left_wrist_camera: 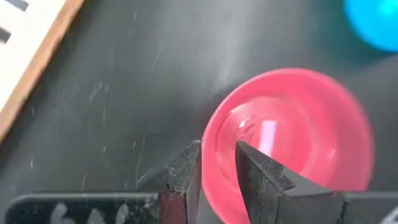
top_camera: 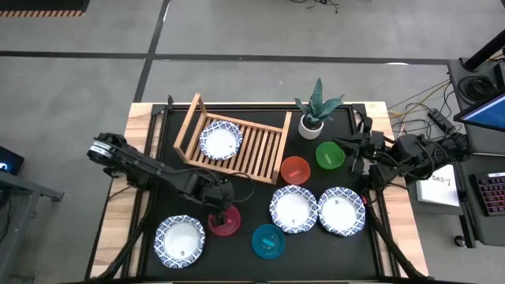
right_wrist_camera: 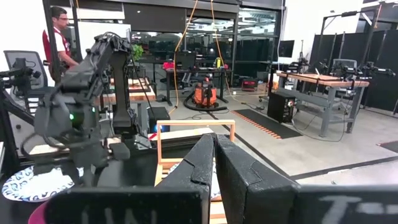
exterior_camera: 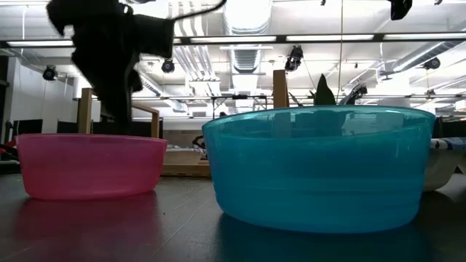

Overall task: Place and stack bowls onto a shelf
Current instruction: Put the red bowl on the shelf

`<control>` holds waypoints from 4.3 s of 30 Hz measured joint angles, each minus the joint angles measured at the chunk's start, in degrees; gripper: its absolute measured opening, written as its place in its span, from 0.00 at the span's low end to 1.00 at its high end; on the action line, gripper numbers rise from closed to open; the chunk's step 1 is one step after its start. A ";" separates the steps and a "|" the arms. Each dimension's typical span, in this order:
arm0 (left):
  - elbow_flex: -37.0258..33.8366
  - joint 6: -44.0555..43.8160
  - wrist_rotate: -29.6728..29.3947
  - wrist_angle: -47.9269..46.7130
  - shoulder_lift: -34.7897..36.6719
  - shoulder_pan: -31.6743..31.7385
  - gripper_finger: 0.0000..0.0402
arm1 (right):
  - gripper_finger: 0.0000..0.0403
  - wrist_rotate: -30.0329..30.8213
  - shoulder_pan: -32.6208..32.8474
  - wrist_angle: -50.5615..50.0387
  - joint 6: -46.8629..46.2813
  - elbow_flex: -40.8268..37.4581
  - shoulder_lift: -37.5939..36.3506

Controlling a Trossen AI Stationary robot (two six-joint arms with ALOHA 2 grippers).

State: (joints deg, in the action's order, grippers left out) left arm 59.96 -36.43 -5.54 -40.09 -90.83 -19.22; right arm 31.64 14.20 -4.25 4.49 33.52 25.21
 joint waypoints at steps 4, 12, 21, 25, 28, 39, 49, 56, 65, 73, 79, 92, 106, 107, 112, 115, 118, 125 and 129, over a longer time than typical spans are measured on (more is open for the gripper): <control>-2.29 -1.76 0.02 1.14 0.00 0.00 0.20 | 0.02 0.00 0.01 0.00 0.01 0.00 0.00; -3.55 -2.08 -0.11 2.07 0.00 0.00 0.20 | 0.02 0.00 0.01 0.00 0.01 0.00 0.00; -5.26 -4.02 -1.09 3.61 -2.88 -0.04 0.20 | 0.02 0.00 -0.01 -0.04 0.01 0.00 0.00; -5.26 -3.47 0.53 4.56 -4.33 -0.09 0.19 | 0.02 0.02 -0.01 -0.04 0.01 0.00 0.00; -5.26 -2.65 0.63 4.56 -4.52 -0.11 0.14 | 0.02 0.00 -0.01 -0.04 0.01 0.00 0.00; -5.26 4.96 0.44 5.86 1.79 4.06 0.00 | 0.02 0.00 -0.01 -0.02 -1.11 0.00 0.00; -5.24 18.72 -3.86 24.20 6.46 25.28 0.00 | 0.02 0.00 0.00 0.00 -1.46 0.00 0.00; -5.24 20.92 -3.20 35.16 1.57 35.69 0.00 | 0.02 0.00 0.01 -0.40 -1.48 0.00 -0.01; -5.24 19.14 -2.93 41.06 -5.15 36.85 0.00 | 0.02 0.00 0.01 -1.51 -2.15 0.00 0.00; -5.24 18.78 -4.48 43.64 -8.94 36.96 0.00 | 0.02 -0.01 0.01 -1.75 -2.61 0.00 0.00; -5.24 18.78 -4.93 44.20 -10.16 36.96 0.00 | 0.02 -0.02 0.01 -1.79 -3.09 0.00 0.00; -5.24 19.41 -7.48 45.12 -10.62 36.96 0.13 | 0.02 -0.02 0.01 -1.88 -3.62 0.00 0.00; -5.21 30.81 16.48 40.20 -2.28 32.92 0.14 | 0.02 -0.07 0.01 -2.84 -7.48 0.00 0.02; -5.21 32.41 17.58 39.12 -2.05 31.81 0.13 | 0.02 -0.07 0.01 -2.82 -7.47 0.00 0.02; -5.24 35.94 13.15 37.26 -3.81 26.16 0.09 | 0.02 -0.07 0.01 -2.82 -7.40 -0.04 0.02; -5.35 36.18 3.08 37.03 -5.71 24.39 0.07 | 0.02 -0.07 0.01 -2.90 -7.20 -0.06 0.02; -5.32 36.07 -2.70 37.30 -7.03 24.41 0.04 | 0.02 -0.05 0.01 -2.93 -6.86 -0.07 0.07; -5.28 35.96 -4.05 37.65 -8.50 26.41 0.00 | 0.02 -0.05 0.01 -2.97 -6.92 -0.11 0.09; -4.93 35.94 -4.00 37.00 -8.15 26.36 0.00 | 0.02 -0.07 0.01 -3.03 -6.97 -0.17 0.09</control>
State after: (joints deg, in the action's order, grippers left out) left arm 55.02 -0.49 -9.54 -3.08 -98.98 7.14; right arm 31.57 14.22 -7.28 -2.48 33.34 25.30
